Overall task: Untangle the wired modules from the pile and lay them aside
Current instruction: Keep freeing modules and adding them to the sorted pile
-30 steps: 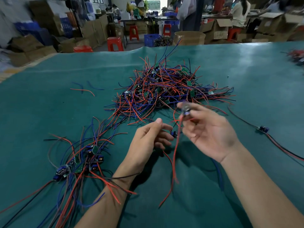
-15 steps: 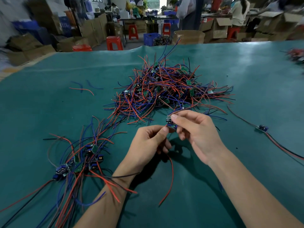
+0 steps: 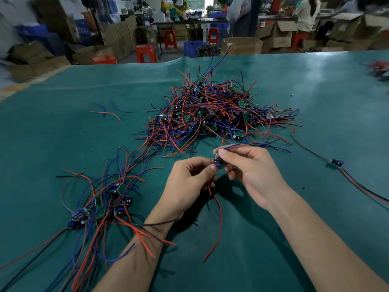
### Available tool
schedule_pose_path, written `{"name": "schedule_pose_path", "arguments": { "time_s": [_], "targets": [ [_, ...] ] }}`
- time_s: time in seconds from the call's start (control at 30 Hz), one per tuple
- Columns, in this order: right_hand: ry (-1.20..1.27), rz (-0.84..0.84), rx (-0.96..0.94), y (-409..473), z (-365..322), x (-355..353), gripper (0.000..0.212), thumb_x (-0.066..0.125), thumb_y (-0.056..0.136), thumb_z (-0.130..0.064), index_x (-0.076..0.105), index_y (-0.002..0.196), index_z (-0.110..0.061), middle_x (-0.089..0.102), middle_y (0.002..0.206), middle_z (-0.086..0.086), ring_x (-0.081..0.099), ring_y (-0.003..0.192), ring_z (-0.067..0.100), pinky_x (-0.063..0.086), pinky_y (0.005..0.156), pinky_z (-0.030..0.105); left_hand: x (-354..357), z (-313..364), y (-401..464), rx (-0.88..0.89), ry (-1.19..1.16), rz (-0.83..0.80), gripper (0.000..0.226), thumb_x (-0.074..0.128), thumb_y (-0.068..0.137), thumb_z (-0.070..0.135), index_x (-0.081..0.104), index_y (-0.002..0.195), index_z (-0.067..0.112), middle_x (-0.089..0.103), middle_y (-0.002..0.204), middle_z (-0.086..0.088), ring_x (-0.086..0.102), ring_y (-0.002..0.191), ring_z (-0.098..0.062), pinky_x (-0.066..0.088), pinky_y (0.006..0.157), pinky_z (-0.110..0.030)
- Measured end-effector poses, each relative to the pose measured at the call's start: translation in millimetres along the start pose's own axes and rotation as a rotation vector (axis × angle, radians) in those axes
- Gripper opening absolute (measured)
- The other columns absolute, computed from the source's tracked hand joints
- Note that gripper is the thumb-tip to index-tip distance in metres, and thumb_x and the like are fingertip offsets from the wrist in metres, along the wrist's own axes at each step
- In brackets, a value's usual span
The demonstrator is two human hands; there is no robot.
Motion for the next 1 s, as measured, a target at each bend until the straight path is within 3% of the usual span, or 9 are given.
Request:
{"name": "schedule_pose_path", "arguments": {
  "time_s": [0.17,0.23,0.3,0.5,0.63,0.73,0.8,0.9,1.0],
  "targets": [
    [-0.266,0.119,-0.158,1,-11,-13,0.013,0.078,0.088,-0.021,0.082,0.077,-0.016,0.072,0.080,0.014,0.050,0.063,0.014,0.039,0.054,0.026,0,-2,1,-0.002,0.089,-0.006,0.014,0.067,0.094,0.008,0.074,0.084,0.002,0.054,0.053,0.006,0.042,0.047,-0.006,0.034,0.048,-0.015],
    [-0.549,0.181,-0.307,0,-21,-17,0.014,0.080,0.087,-0.023,0.080,0.073,-0.021,0.071,0.072,-0.001,0.056,0.060,0.009,0.043,0.060,0.021,-1,-3,2,-0.009,0.124,-0.017,0.016,0.066,0.095,0.010,0.074,0.085,0.001,0.051,0.051,0.007,0.040,0.046,-0.006,0.032,0.047,-0.015],
    [-0.661,0.212,-0.396,-3,-30,-17,0.013,0.081,0.086,-0.023,0.079,0.073,-0.026,0.071,0.073,-0.009,0.061,0.065,0.006,0.043,0.062,0.016,0,-4,2,-0.022,0.140,-0.031,0.017,0.065,0.095,0.011,0.075,0.083,0.006,0.049,0.050,0.007,0.038,0.045,-0.006,0.031,0.046,-0.015],
    [-0.671,0.478,-0.535,-1,-49,-55,0.026,0.072,0.086,-0.036,0.073,0.072,-0.014,0.069,0.072,0.003,0.060,0.068,0.023,0.048,0.067,0.039,2,-4,0,-0.044,0.139,-0.055,0.020,0.065,0.094,0.009,0.076,0.078,0.012,0.051,0.049,0.006,0.040,0.043,-0.005,0.033,0.046,-0.012],
    [-0.440,0.754,-0.484,-7,-54,-87,0.020,0.068,0.086,-0.043,0.069,0.071,-0.030,0.066,0.067,-0.003,0.060,0.064,0.021,0.052,0.068,0.050,1,-2,1,-0.024,0.134,-0.017,0.022,0.064,0.095,0.006,0.074,0.077,0.015,0.054,0.050,0.006,0.043,0.043,-0.004,0.035,0.046,-0.012],
    [-0.344,0.988,-0.498,-21,-58,-98,0.018,0.062,0.086,-0.045,0.064,0.073,-0.033,0.070,0.075,0.000,0.067,0.071,0.023,0.056,0.074,0.050,-6,-1,2,0.020,0.102,0.090,0.023,0.063,0.096,0.006,0.071,0.078,0.017,0.059,0.053,0.005,0.049,0.046,-0.006,0.041,0.049,-0.014],
    [-0.413,0.879,-0.459,-18,-55,-84,0.032,0.060,0.085,-0.049,0.064,0.067,-0.023,0.067,0.065,0.000,0.061,0.064,0.018,0.054,0.069,0.047,-8,-2,2,0.027,0.077,0.129,0.022,0.062,0.097,0.007,0.070,0.080,0.019,0.061,0.055,0.005,0.051,0.047,-0.006,0.042,0.049,-0.014],
    [-0.664,0.318,-0.280,-7,-36,-28,0.045,0.062,0.083,-0.060,0.073,0.066,-0.019,0.068,0.056,-0.003,0.060,0.050,0.010,0.052,0.061,0.037,-7,-2,1,0.032,0.059,0.130,0.021,0.061,0.098,0.007,0.071,0.083,0.018,0.062,0.056,0.004,0.052,0.047,-0.004,0.041,0.047,-0.013],
    [-0.699,0.079,-0.278,-8,-21,2,0.027,0.075,0.086,-0.050,0.078,0.074,-0.026,0.070,0.063,-0.010,0.061,0.055,0.006,0.048,0.058,0.027,-7,0,1,0.061,0.069,0.101,0.018,0.062,0.097,0.008,0.073,0.086,0.016,0.061,0.058,0.005,0.051,0.048,-0.006,0.040,0.049,-0.014]
  ]
}}
Point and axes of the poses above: each hand's wrist, its own y-axis towards the middle knuckle, its own x-axis out of the palm, z = x × y, the point moved 6 cm from there along y, towards the middle knuckle
